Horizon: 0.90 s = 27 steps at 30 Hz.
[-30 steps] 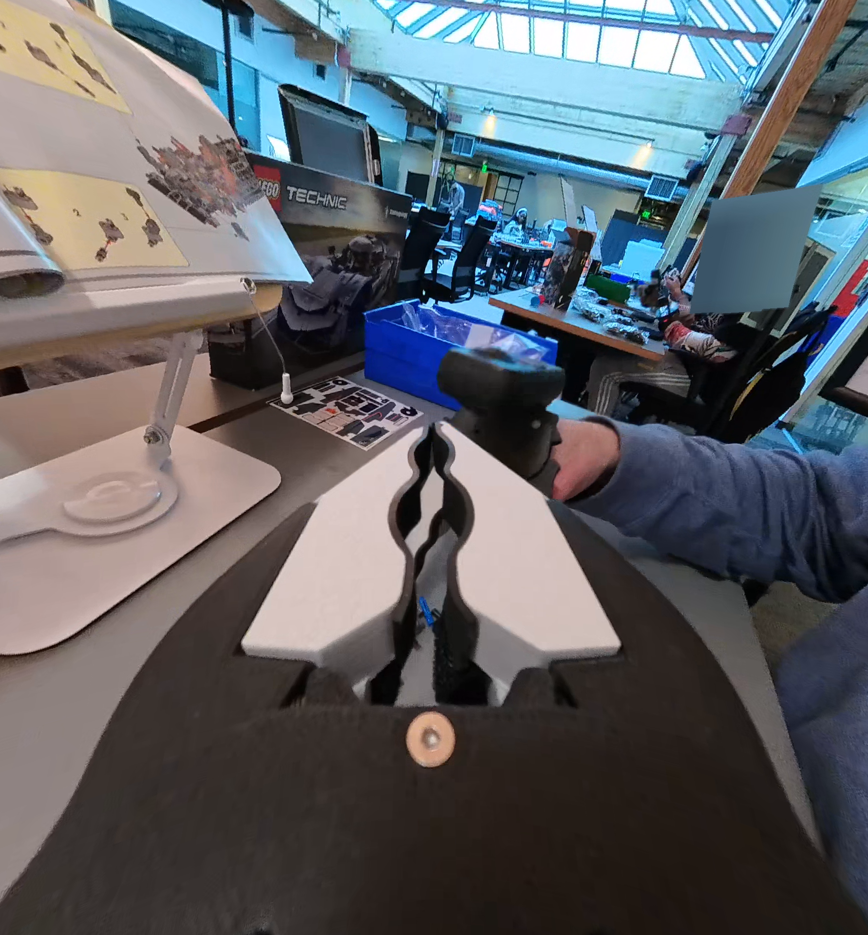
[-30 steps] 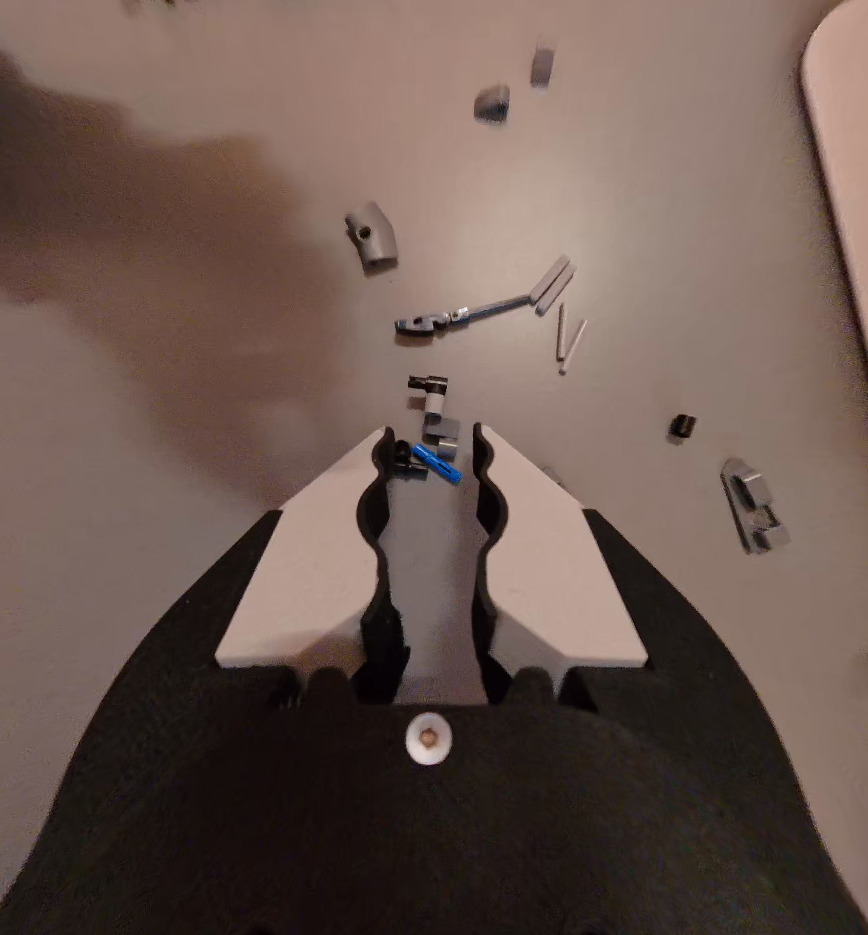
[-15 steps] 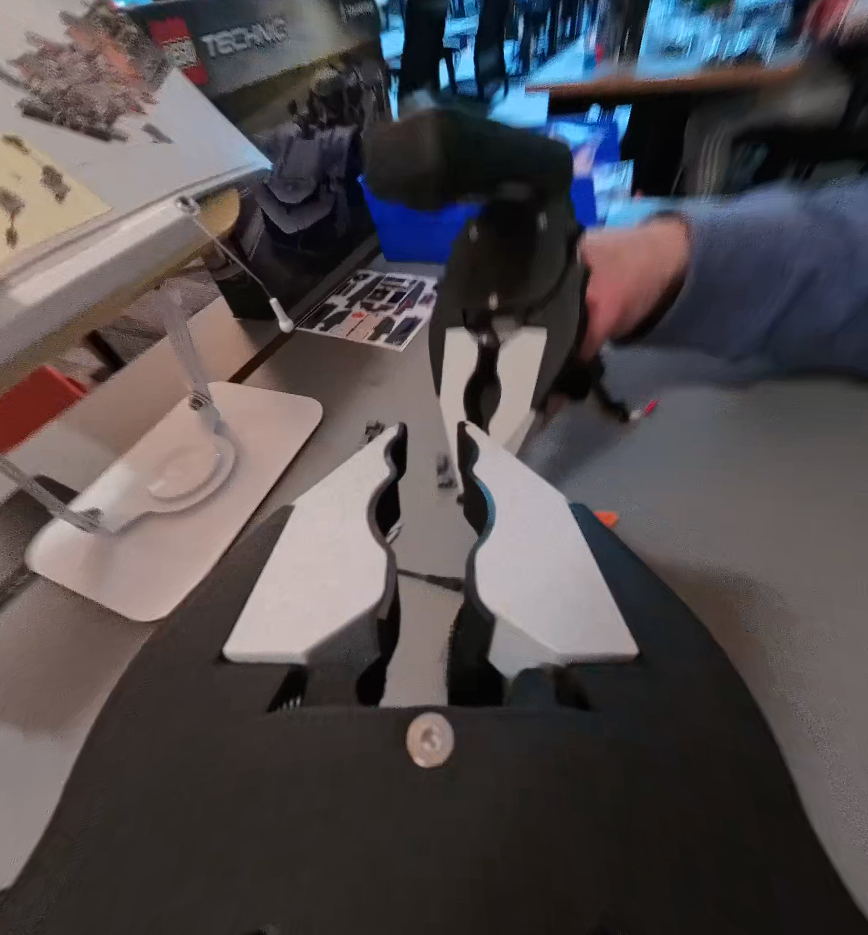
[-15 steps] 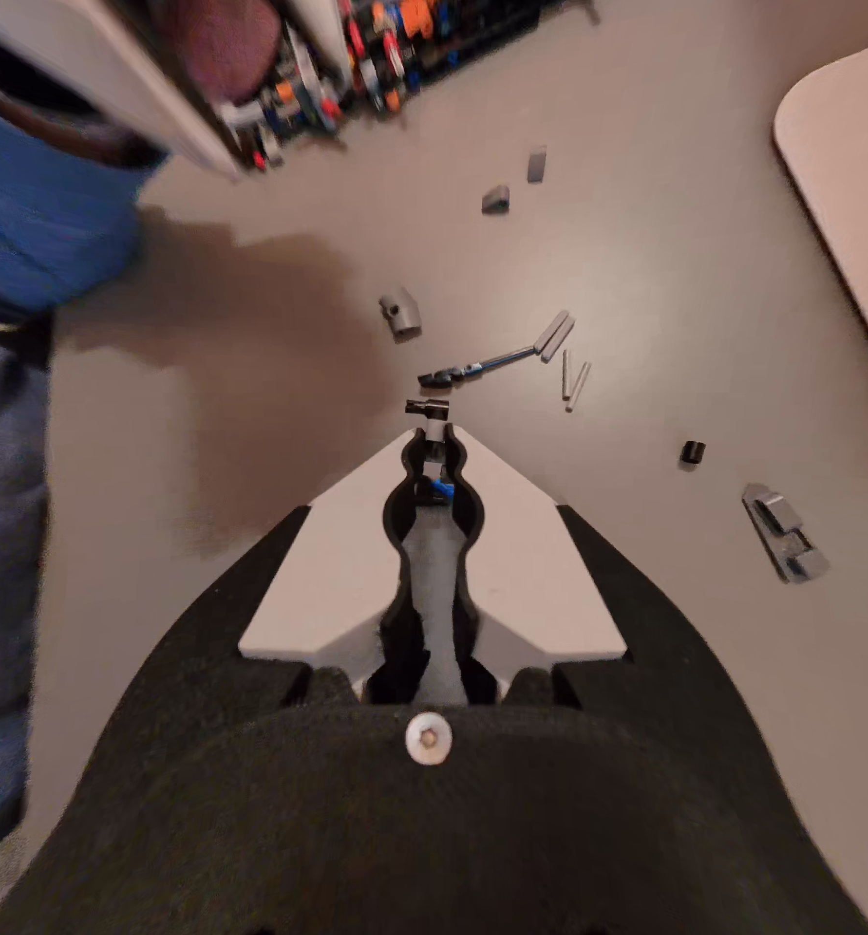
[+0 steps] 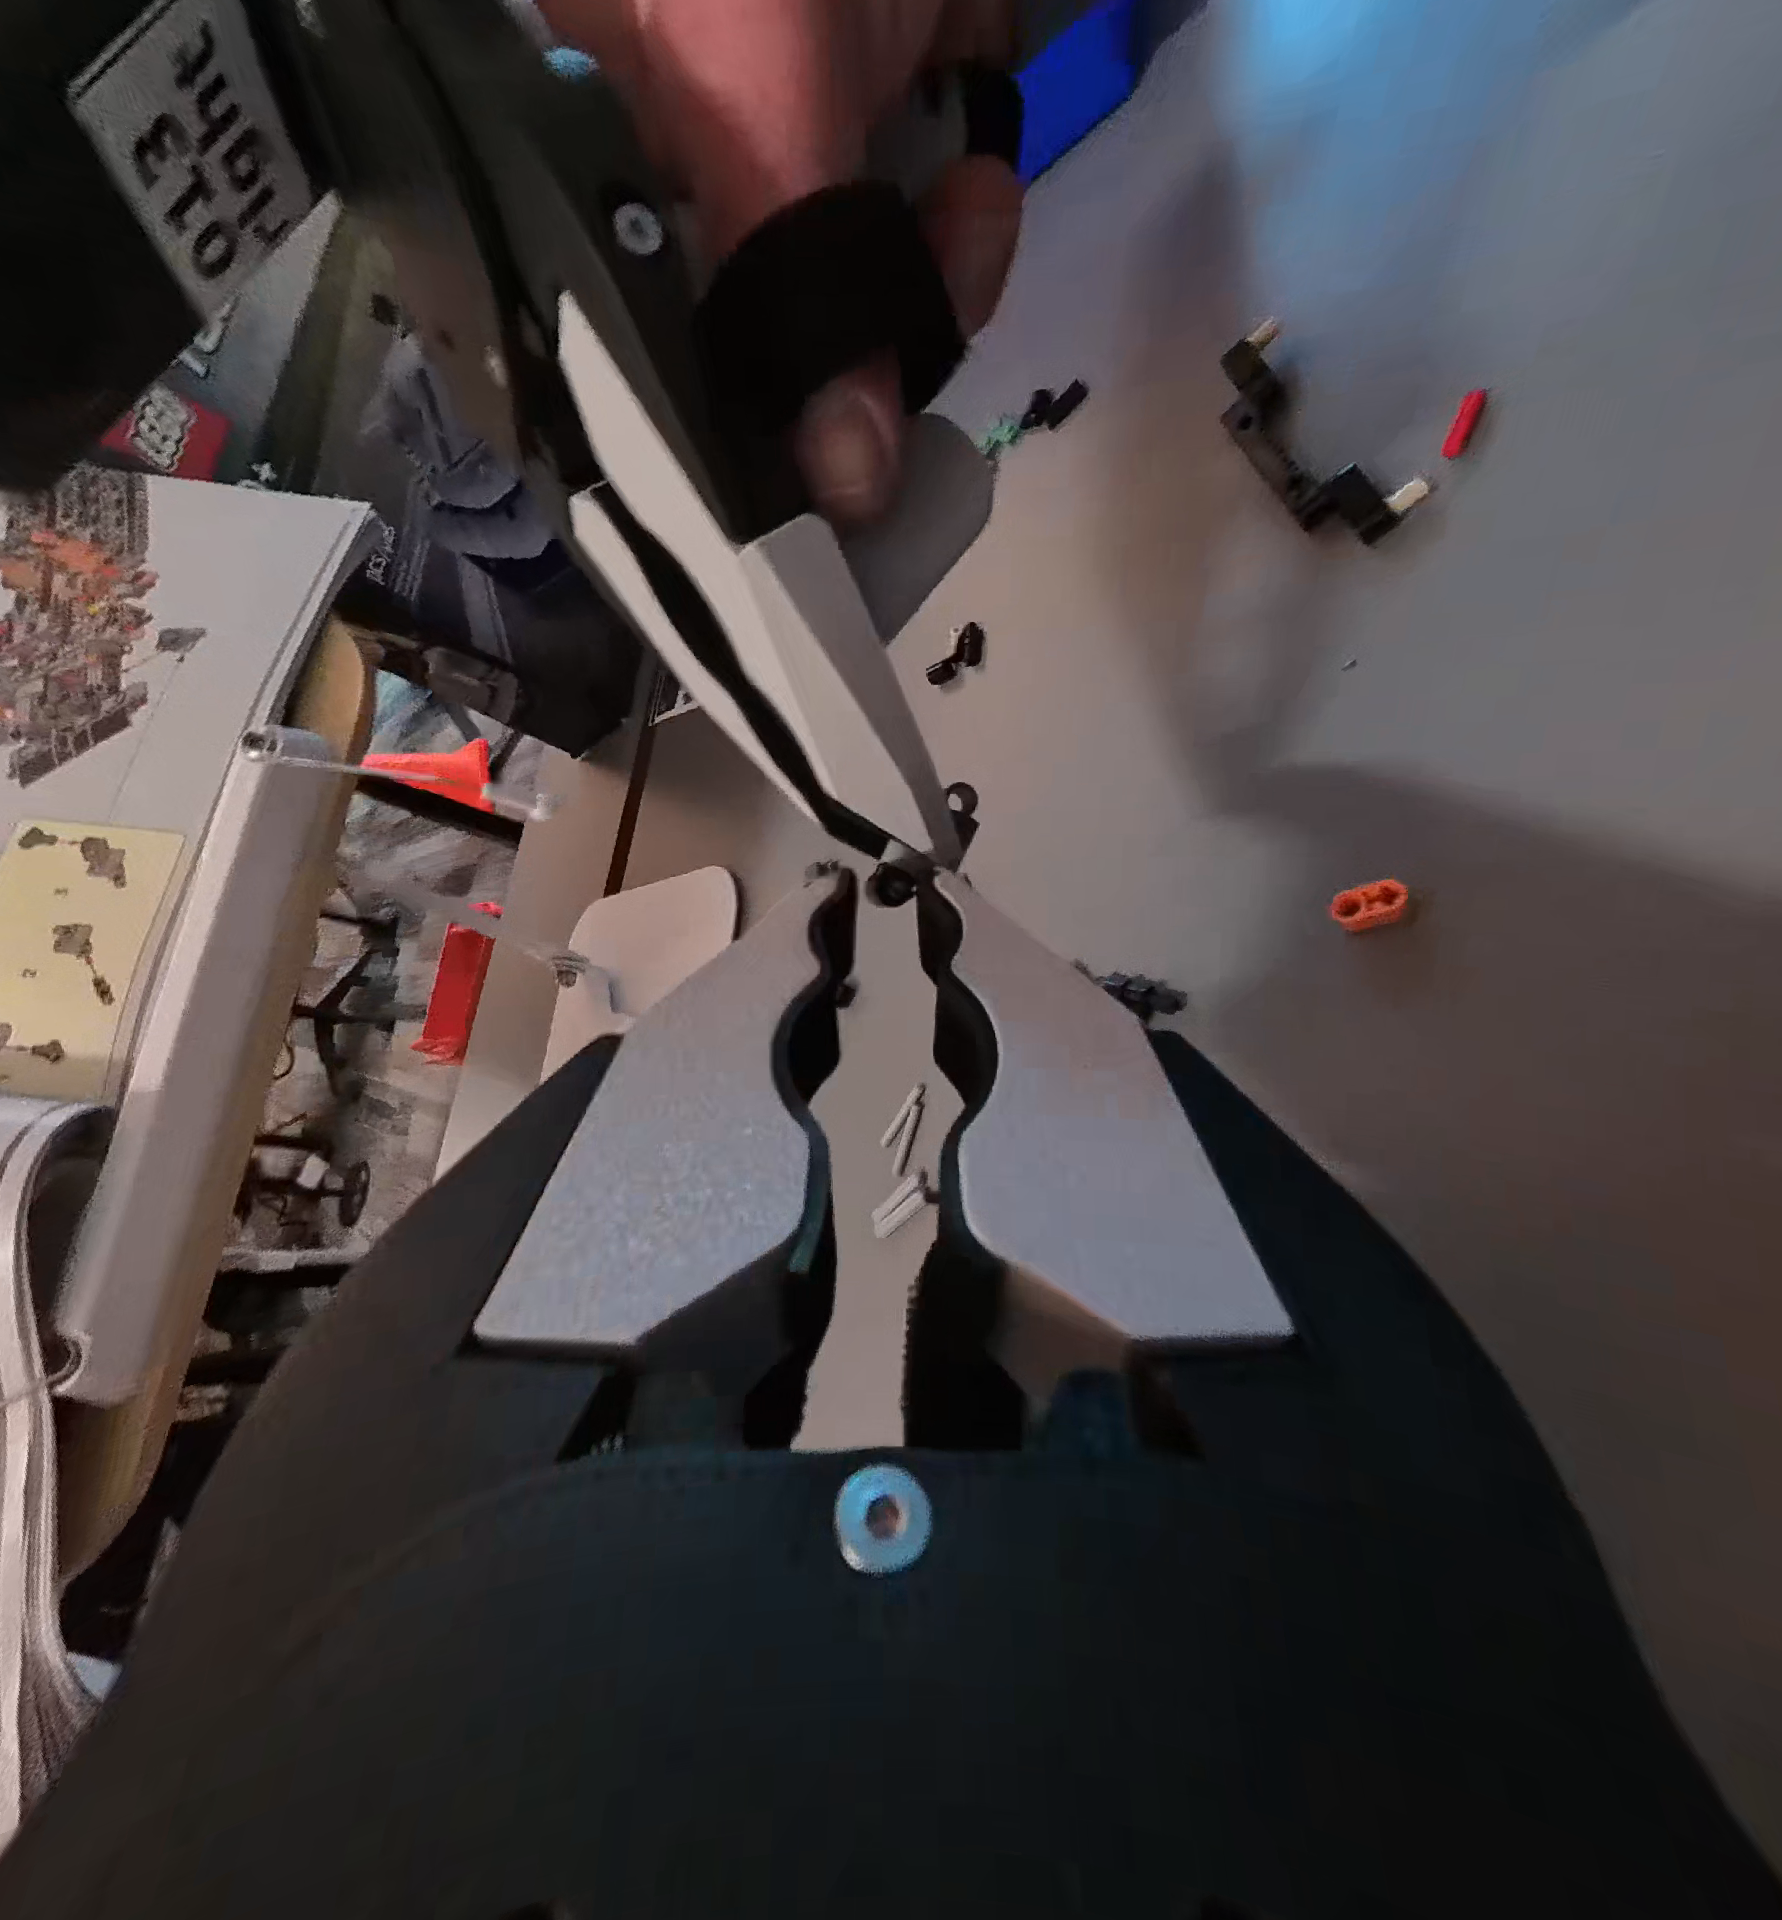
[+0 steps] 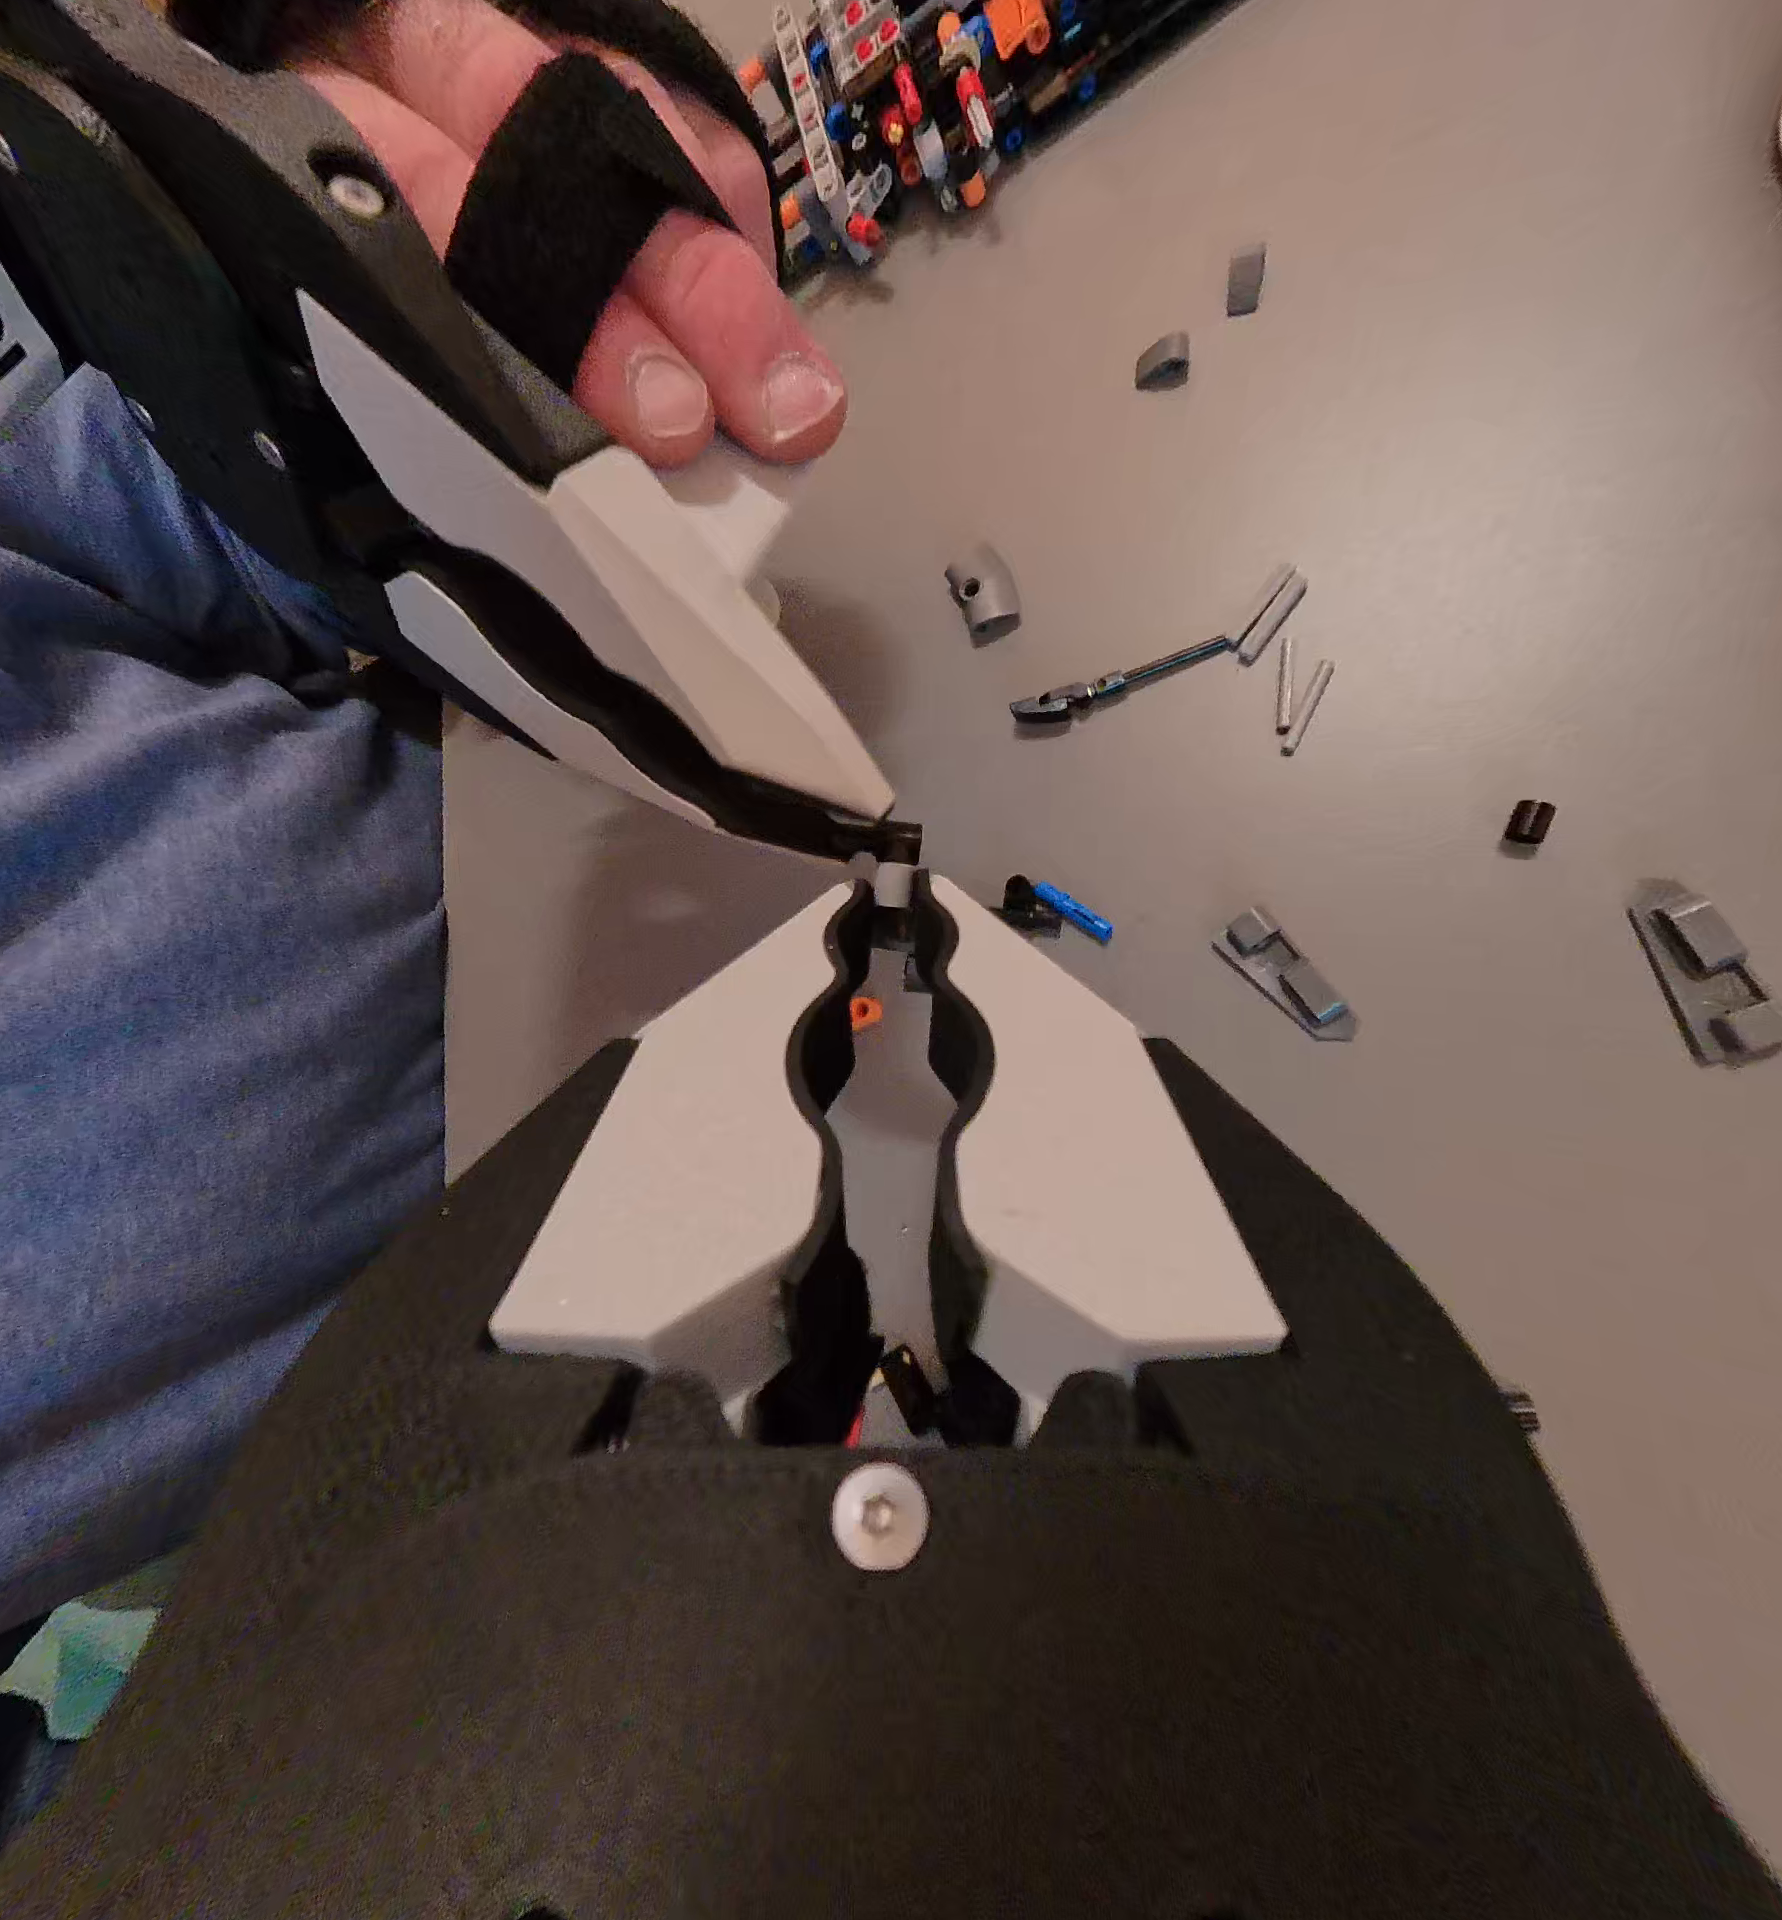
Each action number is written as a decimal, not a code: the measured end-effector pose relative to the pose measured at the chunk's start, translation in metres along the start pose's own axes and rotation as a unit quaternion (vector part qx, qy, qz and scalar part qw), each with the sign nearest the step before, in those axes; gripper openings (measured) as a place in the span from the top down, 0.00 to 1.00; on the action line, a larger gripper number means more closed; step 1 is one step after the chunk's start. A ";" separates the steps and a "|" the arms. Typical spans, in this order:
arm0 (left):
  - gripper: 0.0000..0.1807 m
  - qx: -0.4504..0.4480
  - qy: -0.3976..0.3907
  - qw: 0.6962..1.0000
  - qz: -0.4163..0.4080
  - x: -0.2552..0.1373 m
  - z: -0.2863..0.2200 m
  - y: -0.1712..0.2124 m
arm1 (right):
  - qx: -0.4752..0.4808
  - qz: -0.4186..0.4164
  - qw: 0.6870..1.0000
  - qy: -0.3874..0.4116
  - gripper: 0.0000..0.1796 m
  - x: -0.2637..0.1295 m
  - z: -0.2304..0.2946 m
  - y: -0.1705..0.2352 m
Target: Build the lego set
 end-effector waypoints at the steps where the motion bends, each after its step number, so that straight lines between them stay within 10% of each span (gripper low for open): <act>1: 0.97 0.010 0.002 1.000 -0.002 0.001 -0.003 -0.001 | 0.000 0.003 1.000 -0.004 0.97 0.000 0.001 0.000; 21: 0.99 -0.094 -0.012 0.993 -0.077 -0.011 0.018 -0.012 | -0.005 -0.049 0.999 -0.019 0.87 -0.023 0.006 -0.013; 27: 0.99 -0.347 0.086 0.908 -0.221 -0.030 0.047 -0.021 | -0.150 -0.146 0.972 0.108 0.85 -0.066 0.027 -0.019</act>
Point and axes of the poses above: each gripper's, where its closed fingertips meet, x out along the fingers, y out of its underside, z = x × y across the jaws, the point moved 6 cm from there along -x, back along the fingers, and after that the axes turned 14 degrees about -x, right-handed, at the moved point
